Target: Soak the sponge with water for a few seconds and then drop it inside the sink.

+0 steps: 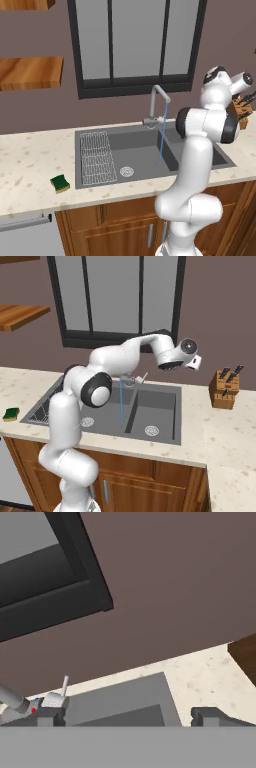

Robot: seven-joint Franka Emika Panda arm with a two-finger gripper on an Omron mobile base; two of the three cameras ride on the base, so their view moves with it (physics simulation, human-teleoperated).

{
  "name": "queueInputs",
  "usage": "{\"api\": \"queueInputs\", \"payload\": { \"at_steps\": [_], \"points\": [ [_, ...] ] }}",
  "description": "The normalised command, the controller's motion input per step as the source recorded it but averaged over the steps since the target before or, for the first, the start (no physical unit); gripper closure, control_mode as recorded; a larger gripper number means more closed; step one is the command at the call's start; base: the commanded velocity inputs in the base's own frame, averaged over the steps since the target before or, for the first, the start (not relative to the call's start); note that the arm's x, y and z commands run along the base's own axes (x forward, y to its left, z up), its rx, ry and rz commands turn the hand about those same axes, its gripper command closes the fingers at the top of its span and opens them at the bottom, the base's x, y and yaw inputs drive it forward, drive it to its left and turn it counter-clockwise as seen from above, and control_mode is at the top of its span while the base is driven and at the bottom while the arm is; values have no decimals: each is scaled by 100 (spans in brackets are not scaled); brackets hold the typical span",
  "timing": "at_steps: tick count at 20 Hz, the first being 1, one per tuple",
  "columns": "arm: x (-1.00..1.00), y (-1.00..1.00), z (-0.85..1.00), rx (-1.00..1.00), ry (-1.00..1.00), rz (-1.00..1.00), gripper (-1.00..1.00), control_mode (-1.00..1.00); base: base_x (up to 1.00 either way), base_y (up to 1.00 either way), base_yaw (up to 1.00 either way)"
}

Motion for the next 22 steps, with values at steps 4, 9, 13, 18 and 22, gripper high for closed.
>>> {"api": "queueInputs", "payload": {
  "at_steps": [4,9,13,18,22],
  "points": [
    [-61,-1,9,0,2,0,-100,-100,0,0,0],
    [-78,2,0,0,0,0,-100,-100,0,0,0],
    [-82,13,0,0,0,0,-100,-100,0,0,0],
    [-69,19,1,0,0,0,-100,-100,0,0,0],
    [-51,38,11,-2,0,0,-100,-100,0,0,0]
  ]
}}
